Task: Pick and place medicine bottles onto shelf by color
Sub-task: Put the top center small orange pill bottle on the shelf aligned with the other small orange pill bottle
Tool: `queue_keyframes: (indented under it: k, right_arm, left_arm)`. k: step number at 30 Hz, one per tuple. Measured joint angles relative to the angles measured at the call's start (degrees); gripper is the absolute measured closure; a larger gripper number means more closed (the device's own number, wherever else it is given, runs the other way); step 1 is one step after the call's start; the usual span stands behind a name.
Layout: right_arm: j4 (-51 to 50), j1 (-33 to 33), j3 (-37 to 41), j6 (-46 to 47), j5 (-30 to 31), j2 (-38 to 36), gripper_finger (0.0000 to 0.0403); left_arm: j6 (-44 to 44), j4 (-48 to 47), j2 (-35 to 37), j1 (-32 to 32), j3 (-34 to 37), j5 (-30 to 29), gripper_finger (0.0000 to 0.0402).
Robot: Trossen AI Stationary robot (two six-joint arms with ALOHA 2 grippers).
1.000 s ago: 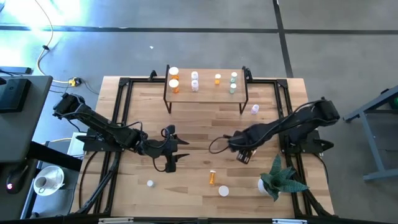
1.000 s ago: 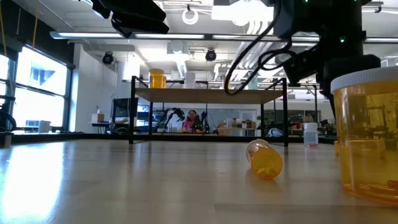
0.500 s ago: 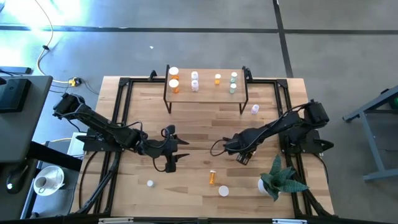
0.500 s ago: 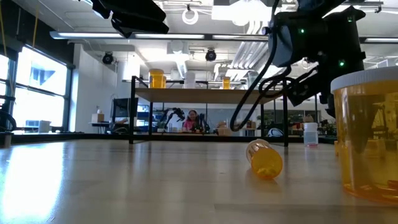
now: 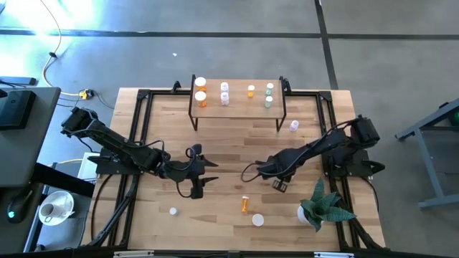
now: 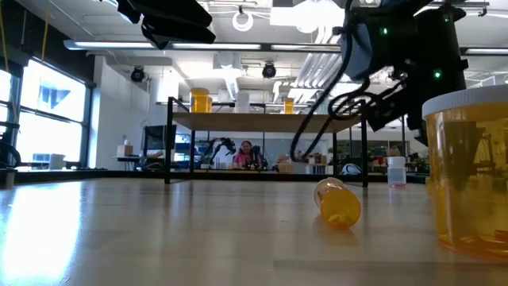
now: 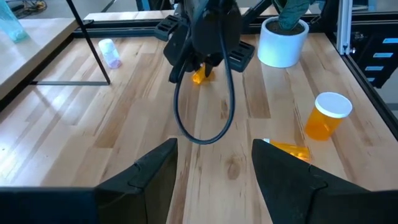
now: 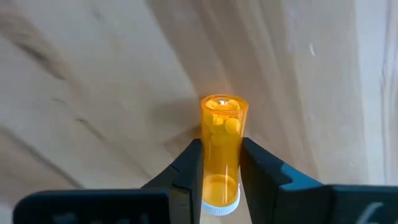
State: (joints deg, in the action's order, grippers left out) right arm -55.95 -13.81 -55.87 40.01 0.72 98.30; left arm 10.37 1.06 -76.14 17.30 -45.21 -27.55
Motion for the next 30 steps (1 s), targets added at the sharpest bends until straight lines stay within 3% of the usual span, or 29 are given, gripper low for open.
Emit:
queue_keyframes:
  k: [4, 14, 20, 24, 30]
  right_arm:
    - [-0.08, -1.59, -3.22, -2.22, 1.13, 0.02, 0.0327]
    - [0.16, -5.74, -14.37, -15.54, 13.32, 0.0, 0.0327]
    - [5.9, -6.37, -19.03, -31.91, 19.41, 0.0, 0.0327]
    - [13.73, -7.82, -19.94, -50.29, 23.24, 0.0, 0.0327]
    - [23.65, -10.91, -19.98, -71.32, 34.93, 0.0, 0.0327]
  left_arm:
    - [1.5, -0.01, 0.0, 0.0, 0.0, 0.31, 0.0206]
    - [8.19, -0.94, 0.0, -0.02, 0.0, 4.27, 0.0206]
    - [14.28, -0.7, -0.7, -0.86, 0.04, 6.45, 0.0206]
    - [16.0, -0.51, -1.93, -2.46, 0.07, 10.95, 0.0206]
    - [16.96, 2.73, -3.91, -5.13, 0.04, 14.18, 0.0206]
